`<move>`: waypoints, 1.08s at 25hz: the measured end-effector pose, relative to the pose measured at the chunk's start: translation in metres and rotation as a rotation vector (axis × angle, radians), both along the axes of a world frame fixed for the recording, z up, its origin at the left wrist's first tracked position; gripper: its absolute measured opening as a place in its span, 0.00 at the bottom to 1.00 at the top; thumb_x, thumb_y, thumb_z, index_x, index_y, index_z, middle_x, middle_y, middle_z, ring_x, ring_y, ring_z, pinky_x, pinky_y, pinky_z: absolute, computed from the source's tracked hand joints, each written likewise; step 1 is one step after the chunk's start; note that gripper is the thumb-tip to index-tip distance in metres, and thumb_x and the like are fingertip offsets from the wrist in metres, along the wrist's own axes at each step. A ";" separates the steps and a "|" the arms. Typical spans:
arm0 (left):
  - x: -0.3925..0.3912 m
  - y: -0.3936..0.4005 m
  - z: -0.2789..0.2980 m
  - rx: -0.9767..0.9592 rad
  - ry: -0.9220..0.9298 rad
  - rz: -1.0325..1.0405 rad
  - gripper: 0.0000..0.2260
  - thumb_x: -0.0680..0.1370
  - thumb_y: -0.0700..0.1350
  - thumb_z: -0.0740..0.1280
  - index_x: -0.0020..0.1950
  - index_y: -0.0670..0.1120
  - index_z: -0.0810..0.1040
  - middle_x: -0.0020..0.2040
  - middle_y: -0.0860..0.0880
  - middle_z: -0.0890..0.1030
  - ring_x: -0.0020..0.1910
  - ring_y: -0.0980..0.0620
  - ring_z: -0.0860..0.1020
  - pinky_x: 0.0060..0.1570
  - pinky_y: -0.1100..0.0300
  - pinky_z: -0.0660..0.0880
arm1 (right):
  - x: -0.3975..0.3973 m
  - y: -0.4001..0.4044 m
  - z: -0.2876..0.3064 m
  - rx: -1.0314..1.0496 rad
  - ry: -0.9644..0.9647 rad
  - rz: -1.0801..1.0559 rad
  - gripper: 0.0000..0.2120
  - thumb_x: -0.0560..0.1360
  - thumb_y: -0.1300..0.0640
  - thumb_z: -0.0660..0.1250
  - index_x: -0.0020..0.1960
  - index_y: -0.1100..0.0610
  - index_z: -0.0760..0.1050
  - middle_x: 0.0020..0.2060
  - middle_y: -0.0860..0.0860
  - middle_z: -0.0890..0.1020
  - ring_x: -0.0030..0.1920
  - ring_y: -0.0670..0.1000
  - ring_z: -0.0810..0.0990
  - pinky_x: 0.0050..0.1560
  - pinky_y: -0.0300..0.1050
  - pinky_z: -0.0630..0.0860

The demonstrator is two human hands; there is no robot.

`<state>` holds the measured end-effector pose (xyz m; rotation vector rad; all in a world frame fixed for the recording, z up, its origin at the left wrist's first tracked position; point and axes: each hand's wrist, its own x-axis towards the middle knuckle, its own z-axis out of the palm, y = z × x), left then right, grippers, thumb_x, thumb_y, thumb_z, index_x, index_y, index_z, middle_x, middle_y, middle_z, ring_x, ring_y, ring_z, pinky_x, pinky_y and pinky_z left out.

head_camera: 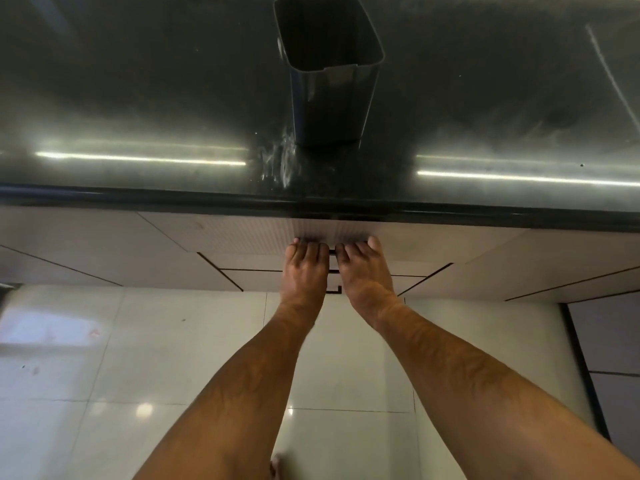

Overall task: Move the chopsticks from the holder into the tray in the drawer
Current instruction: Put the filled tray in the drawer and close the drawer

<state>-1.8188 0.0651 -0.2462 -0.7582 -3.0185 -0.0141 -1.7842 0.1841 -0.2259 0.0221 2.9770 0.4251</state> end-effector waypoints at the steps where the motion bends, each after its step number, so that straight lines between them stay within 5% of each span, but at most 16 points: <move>1: -0.005 0.001 0.001 0.024 0.015 -0.007 0.34 0.68 0.44 0.82 0.72 0.43 0.75 0.68 0.43 0.79 0.70 0.43 0.76 0.76 0.48 0.64 | -0.004 0.000 0.000 0.001 0.039 0.001 0.30 0.76 0.57 0.74 0.75 0.58 0.69 0.70 0.56 0.76 0.73 0.59 0.71 0.79 0.55 0.60; 4: -0.021 0.003 0.002 0.094 0.044 -0.056 0.28 0.69 0.41 0.81 0.67 0.42 0.79 0.64 0.41 0.82 0.67 0.42 0.79 0.71 0.45 0.72 | -0.020 0.003 0.001 -0.033 0.138 -0.004 0.23 0.76 0.58 0.74 0.70 0.58 0.77 0.66 0.53 0.81 0.72 0.57 0.75 0.77 0.53 0.64; 14: -0.031 0.000 0.000 0.148 0.025 -0.121 0.19 0.69 0.40 0.81 0.58 0.42 0.83 0.56 0.42 0.85 0.60 0.44 0.83 0.67 0.47 0.76 | -0.023 -0.001 0.001 -0.031 0.146 -0.063 0.21 0.70 0.57 0.79 0.62 0.57 0.82 0.60 0.53 0.85 0.66 0.56 0.80 0.73 0.52 0.70; 18: -0.032 0.000 0.008 0.123 -0.081 -0.052 0.25 0.74 0.39 0.76 0.69 0.45 0.76 0.69 0.44 0.78 0.72 0.45 0.74 0.75 0.49 0.66 | -0.026 -0.005 0.013 -0.032 0.042 -0.112 0.23 0.74 0.57 0.75 0.68 0.56 0.77 0.66 0.53 0.81 0.70 0.57 0.75 0.76 0.52 0.63; 22: -0.021 -0.008 0.007 0.064 -0.145 -0.063 0.37 0.77 0.36 0.68 0.82 0.45 0.54 0.82 0.42 0.59 0.82 0.43 0.55 0.77 0.50 0.39 | -0.019 0.000 0.021 -0.120 -0.118 -0.107 0.35 0.78 0.57 0.69 0.80 0.57 0.58 0.80 0.56 0.62 0.80 0.58 0.58 0.80 0.55 0.47; 25: -0.004 -0.016 0.016 0.129 -0.139 -0.030 0.38 0.78 0.37 0.65 0.83 0.44 0.48 0.83 0.42 0.53 0.82 0.43 0.50 0.75 0.50 0.35 | -0.003 -0.001 0.032 -0.254 -0.158 -0.123 0.39 0.80 0.55 0.66 0.83 0.57 0.47 0.83 0.57 0.51 0.82 0.59 0.49 0.80 0.56 0.45; 27: 0.009 -0.020 0.026 0.157 -0.084 -0.015 0.35 0.80 0.41 0.63 0.82 0.42 0.47 0.83 0.41 0.53 0.83 0.43 0.49 0.77 0.48 0.36 | 0.018 -0.005 0.040 -0.292 -0.051 -0.103 0.38 0.81 0.54 0.65 0.82 0.59 0.47 0.82 0.60 0.54 0.82 0.61 0.52 0.79 0.57 0.49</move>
